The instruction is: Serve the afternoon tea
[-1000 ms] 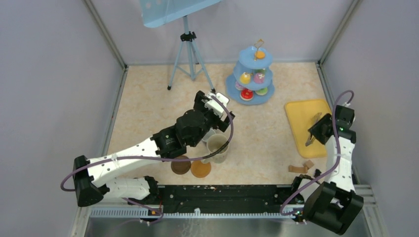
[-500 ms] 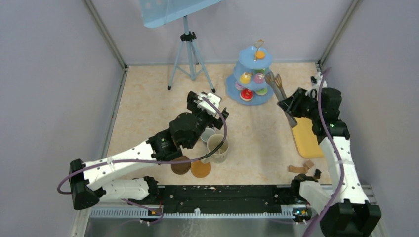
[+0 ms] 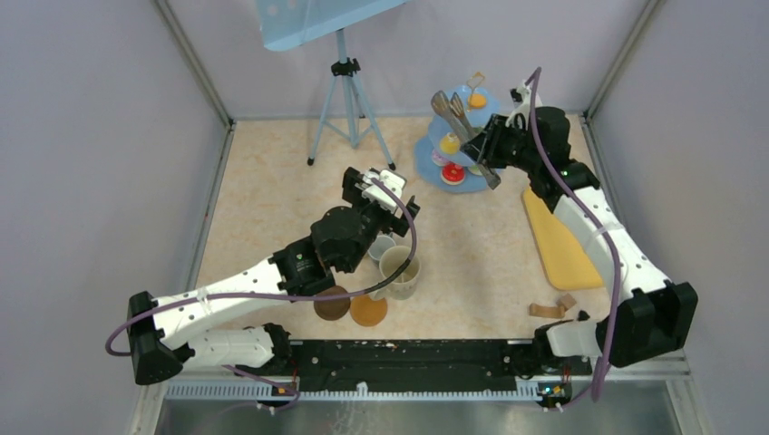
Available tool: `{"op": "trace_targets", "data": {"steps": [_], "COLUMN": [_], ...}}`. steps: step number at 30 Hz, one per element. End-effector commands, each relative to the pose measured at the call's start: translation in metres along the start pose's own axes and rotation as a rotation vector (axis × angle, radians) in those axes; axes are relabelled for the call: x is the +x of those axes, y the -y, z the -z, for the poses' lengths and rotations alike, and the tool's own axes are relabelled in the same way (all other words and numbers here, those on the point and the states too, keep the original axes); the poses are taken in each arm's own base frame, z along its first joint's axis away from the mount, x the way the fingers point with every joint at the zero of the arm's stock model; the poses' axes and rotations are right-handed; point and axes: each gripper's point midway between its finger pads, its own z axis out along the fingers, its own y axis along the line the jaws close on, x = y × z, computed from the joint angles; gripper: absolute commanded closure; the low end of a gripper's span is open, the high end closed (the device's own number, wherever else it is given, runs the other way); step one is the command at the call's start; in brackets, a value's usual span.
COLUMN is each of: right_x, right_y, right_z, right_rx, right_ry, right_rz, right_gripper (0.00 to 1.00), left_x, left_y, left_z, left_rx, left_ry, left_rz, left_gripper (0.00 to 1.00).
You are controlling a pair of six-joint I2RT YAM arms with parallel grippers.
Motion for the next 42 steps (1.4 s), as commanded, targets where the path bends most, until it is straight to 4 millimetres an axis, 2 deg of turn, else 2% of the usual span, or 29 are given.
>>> {"op": "trace_targets", "data": {"steps": [1, 8, 15, 19, 25, 32, 38, 42], "right_x": [-0.038, -0.039, -0.039, -0.040, -0.041, -0.043, -0.046, -0.046], "right_y": [0.005, 0.016, 0.016, 0.017, 0.010, 0.014, 0.014, 0.007], "right_z": [-0.008, -0.024, -0.033, -0.031, -0.032, -0.025, -0.023, -0.013], "right_rx": [0.096, 0.144, 0.145, 0.162, 0.142, 0.183, 0.187, 0.167], "right_ry": [0.097, 0.076, 0.056, 0.063, 0.055, 0.074, 0.074, 0.071], "right_rz": [0.000, -0.022, -0.021, -0.013, 0.014, 0.037, 0.047, 0.063], "right_gripper": [0.91, 0.90, 0.77, 0.68, 0.61, 0.53, 0.50, 0.51], "left_x": [-0.007, -0.007, -0.007, -0.007, -0.008, -0.007, -0.005, -0.004], "left_y": [-0.001, 0.001, 0.000, 0.003, 0.001, 0.004, 0.007, 0.007], "left_z": [-0.002, -0.001, -0.002, 0.000, 0.000, -0.001, -0.002, -0.003], "left_rx": [-0.015, 0.002, -0.006, 0.015, 0.004, 0.018, 0.027, 0.026], "left_ry": [0.029, 0.034, 0.030, 0.035, 0.037, 0.035, 0.028, 0.025], "left_rz": [0.008, 0.012, 0.005, 0.009, 0.006, 0.010, 0.011, 0.011], "left_gripper": [0.01, 0.01, 0.01, 0.01, 0.01, 0.01, 0.01, 0.01]}}
